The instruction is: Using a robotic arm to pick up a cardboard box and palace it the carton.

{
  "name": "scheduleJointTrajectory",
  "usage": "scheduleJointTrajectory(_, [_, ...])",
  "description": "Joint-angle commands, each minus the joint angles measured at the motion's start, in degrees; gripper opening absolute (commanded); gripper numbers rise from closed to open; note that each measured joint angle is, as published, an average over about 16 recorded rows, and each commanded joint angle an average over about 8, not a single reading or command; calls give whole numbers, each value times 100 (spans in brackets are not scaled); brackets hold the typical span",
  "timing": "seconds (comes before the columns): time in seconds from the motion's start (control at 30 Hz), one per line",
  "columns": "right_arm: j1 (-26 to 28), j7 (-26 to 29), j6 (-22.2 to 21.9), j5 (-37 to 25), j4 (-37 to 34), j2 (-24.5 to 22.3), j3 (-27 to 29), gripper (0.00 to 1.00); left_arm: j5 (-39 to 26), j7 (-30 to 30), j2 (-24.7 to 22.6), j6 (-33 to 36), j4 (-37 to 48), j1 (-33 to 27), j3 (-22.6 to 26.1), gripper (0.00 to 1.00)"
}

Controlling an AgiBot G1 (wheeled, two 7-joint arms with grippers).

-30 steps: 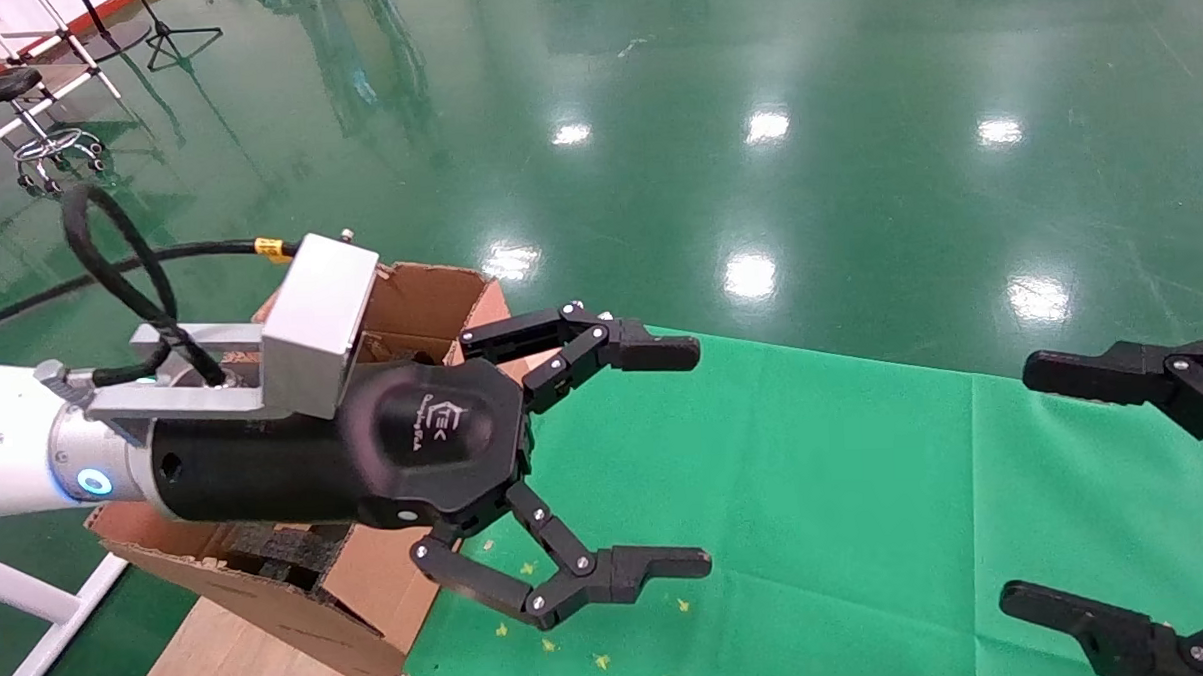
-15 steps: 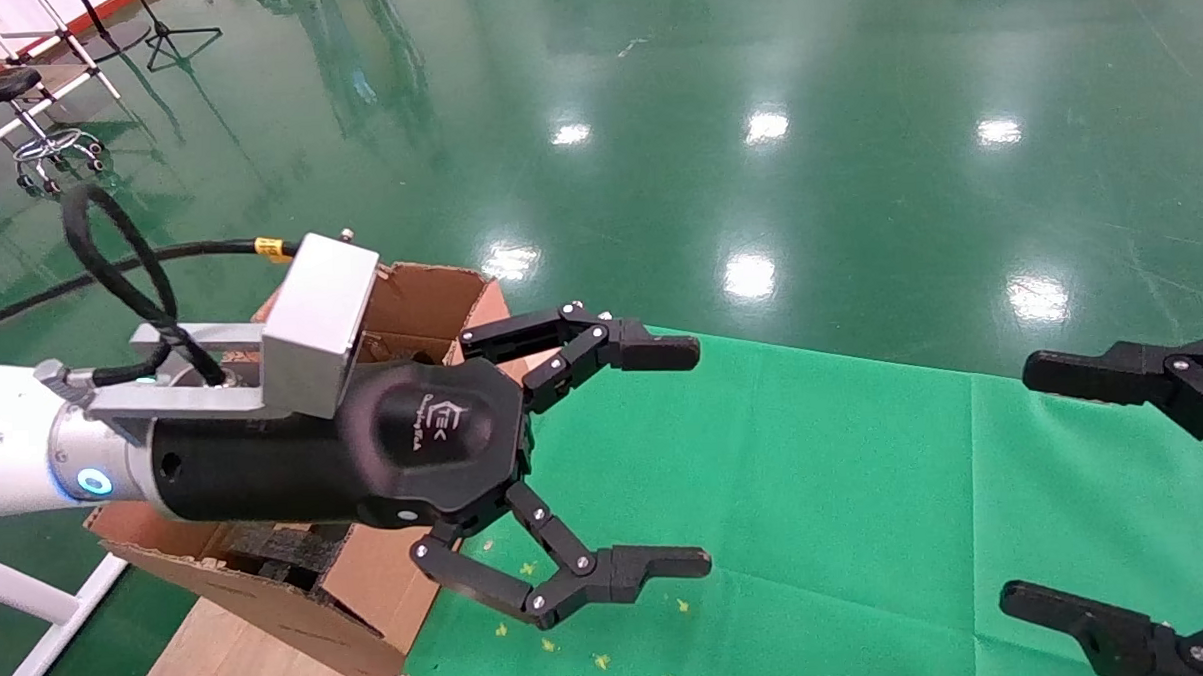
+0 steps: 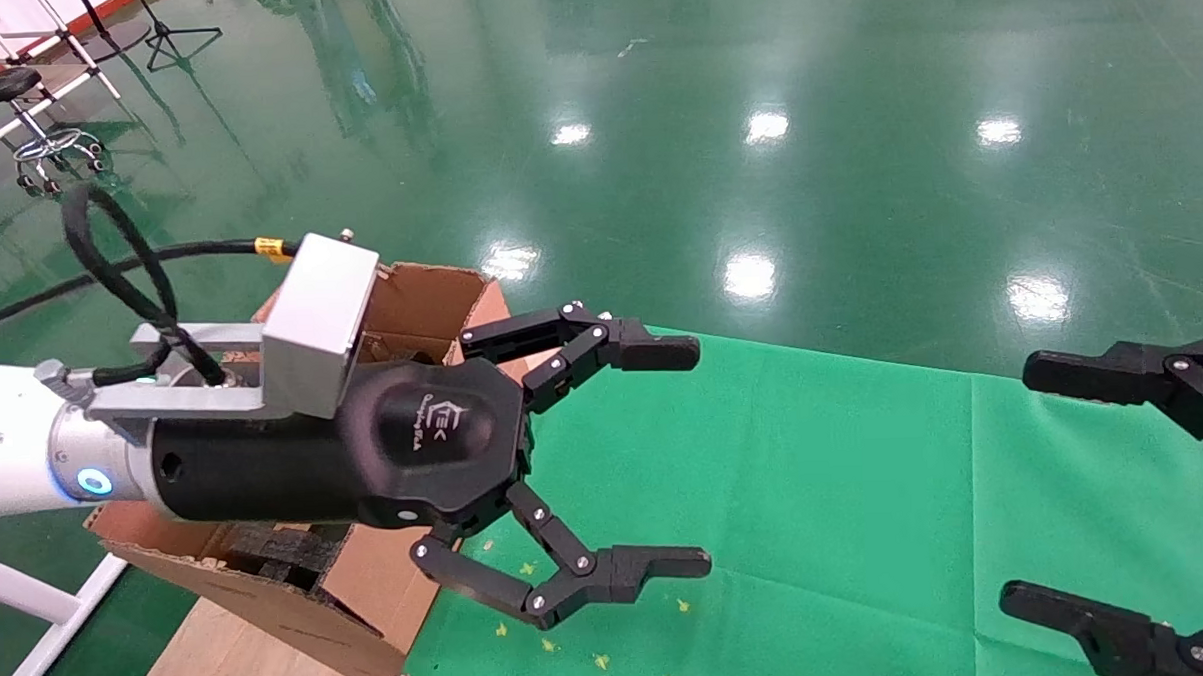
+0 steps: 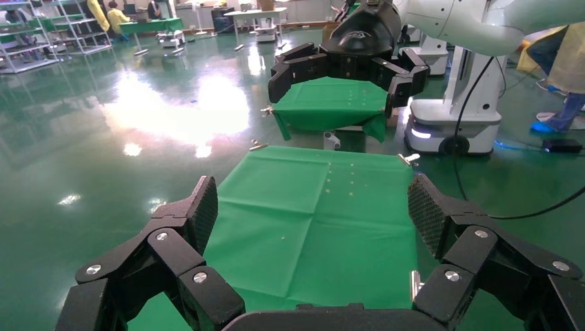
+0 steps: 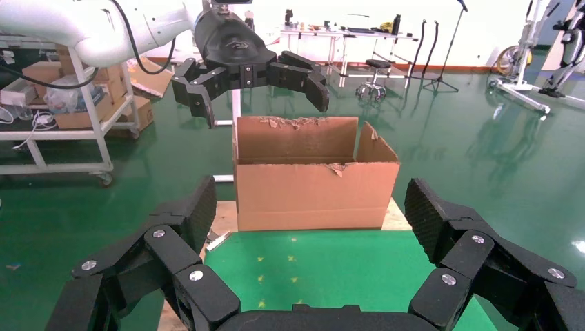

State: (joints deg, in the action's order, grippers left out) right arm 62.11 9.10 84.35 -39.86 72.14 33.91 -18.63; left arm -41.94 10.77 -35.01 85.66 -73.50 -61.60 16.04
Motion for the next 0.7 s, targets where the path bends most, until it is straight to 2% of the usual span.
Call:
scheduleJointTrajectory(0.03, [0, 0, 0, 0, 0, 0, 0, 100, 0, 0, 0, 0, 0, 0, 0, 100])
scheduleJointTrajectory(0.7, [0, 0, 0, 0, 0, 0, 0, 100, 0, 0, 0, 0, 0, 0, 0, 100])
